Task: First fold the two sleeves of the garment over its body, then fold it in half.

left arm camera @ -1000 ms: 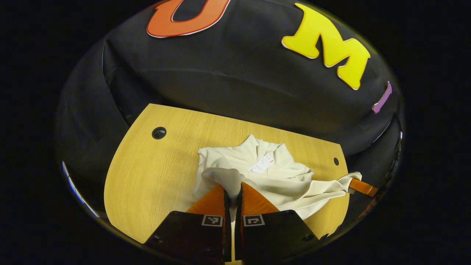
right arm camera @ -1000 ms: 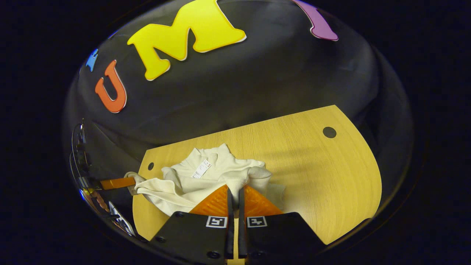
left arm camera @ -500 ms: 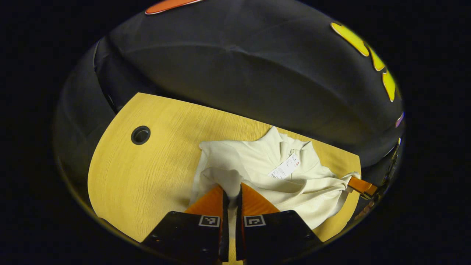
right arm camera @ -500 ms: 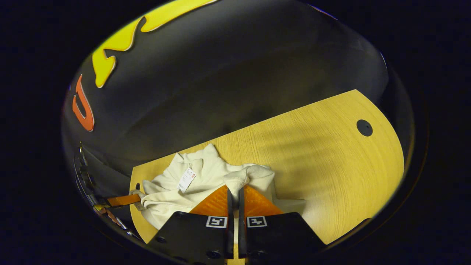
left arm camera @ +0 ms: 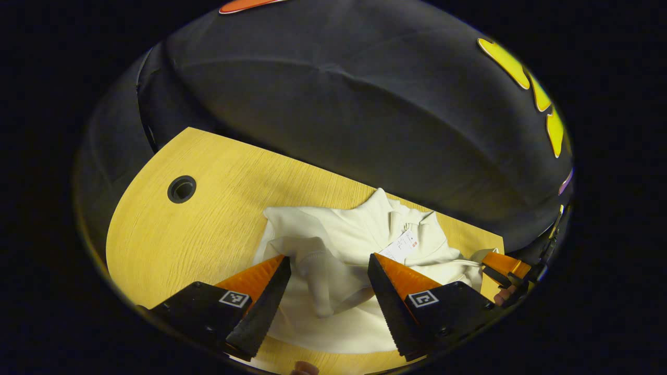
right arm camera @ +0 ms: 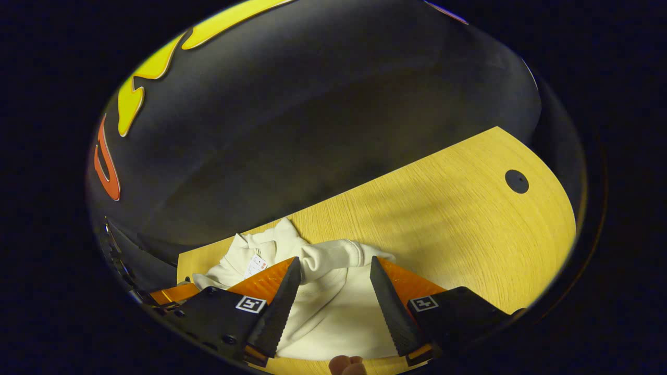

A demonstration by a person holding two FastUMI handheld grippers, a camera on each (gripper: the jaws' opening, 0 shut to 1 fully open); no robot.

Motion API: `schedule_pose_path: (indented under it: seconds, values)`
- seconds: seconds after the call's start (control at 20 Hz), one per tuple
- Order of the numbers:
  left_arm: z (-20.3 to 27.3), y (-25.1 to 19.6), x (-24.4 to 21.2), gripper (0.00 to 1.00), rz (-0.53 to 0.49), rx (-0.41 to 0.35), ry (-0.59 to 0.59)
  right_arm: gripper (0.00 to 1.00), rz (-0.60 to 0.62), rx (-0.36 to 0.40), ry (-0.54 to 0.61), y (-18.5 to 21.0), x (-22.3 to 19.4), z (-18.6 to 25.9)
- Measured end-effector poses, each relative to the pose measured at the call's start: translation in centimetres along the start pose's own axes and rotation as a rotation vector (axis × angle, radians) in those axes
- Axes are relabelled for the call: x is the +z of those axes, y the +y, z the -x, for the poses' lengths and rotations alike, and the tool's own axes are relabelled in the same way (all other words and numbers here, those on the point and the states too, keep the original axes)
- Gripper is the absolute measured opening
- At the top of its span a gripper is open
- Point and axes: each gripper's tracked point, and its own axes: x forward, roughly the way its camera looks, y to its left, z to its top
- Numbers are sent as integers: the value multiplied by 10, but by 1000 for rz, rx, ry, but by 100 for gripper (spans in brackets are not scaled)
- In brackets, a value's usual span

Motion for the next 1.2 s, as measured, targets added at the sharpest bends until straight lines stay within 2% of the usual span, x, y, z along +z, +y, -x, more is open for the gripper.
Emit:
schedule_pose_path:
  seconds: [0.1,0.25,0.3,0.45,0.65,0.85,1.05,1.2]
  values:
    - [4,5,10,96,-28,22,-41,89,27,-2,-40,3,13,11]
    - [31,-2,38,100,-45,3,-138,88,67,4,-78,12,25,43]
    - [44,-1,42,98,-52,7,-165,89,79,14,-91,15,29,57]
    - [89,-3,55,99,-72,24,-264,89,151,41,-193,31,51,116]
    - [182,-11,64,99,-114,13,-381,89,254,70,-309,53,61,214]
    - [282,-26,69,98,-229,25,-535,89,340,110,-391,78,47,317]
    - [346,-59,59,98,-339,20,-671,89,427,104,-505,89,30,409]
    - [389,-64,36,98,-337,0,-714,89,451,90,-557,87,2,457]
